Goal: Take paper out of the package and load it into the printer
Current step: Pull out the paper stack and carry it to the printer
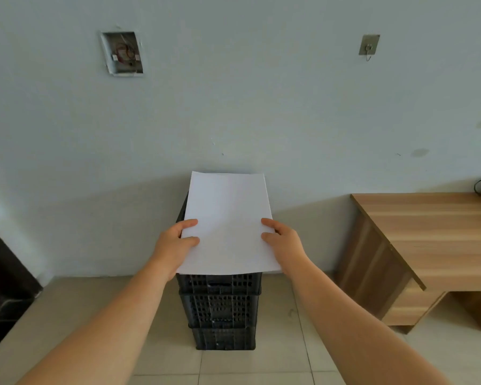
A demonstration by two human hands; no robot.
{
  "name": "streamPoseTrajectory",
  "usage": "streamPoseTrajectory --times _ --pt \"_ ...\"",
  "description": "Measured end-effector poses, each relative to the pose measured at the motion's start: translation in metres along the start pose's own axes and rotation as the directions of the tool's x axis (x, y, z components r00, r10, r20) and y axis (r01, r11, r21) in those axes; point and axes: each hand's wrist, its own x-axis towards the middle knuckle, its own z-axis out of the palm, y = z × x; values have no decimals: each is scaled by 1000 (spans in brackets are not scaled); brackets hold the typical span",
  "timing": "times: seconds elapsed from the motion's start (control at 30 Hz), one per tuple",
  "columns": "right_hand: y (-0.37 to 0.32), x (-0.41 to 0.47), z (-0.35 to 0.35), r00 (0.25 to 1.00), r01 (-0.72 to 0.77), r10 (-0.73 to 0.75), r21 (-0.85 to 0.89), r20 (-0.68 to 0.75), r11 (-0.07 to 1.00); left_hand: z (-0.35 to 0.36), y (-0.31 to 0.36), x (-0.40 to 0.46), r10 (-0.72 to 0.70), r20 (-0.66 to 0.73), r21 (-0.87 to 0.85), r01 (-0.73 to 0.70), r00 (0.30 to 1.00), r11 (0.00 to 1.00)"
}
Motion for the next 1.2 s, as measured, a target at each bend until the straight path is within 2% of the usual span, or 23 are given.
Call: streamPoseTrajectory --times 0.13,0.27,0.5,0.67,0.9,1.2 --pt "-11 -12 -41 996 68 -64 68 -63 995 38 24 -9 104 5 27 -104 995 994" --pt "-13 -15 -88 987 95 -87 59 -132 994 89 46 -6 155 57 5 -156 986 988" --pt "-3 -2 -183 939 75 -92 -62 -333 995 199 66 22 214 270 -52 -207 939 977" --pt "1 1 -256 863 31 -59 -64 -501 997 291 79 45 249 454 -43 -259 855 965" --pt "14 -11 -356 721 -37 1 -37 -693 999 420 99 44 267 588 -78 -274 764 959" --pt "50 -55 -513 587 -6 -2 -7 -809 1000 593 119 -3 279 764 -143 -269 582 953"
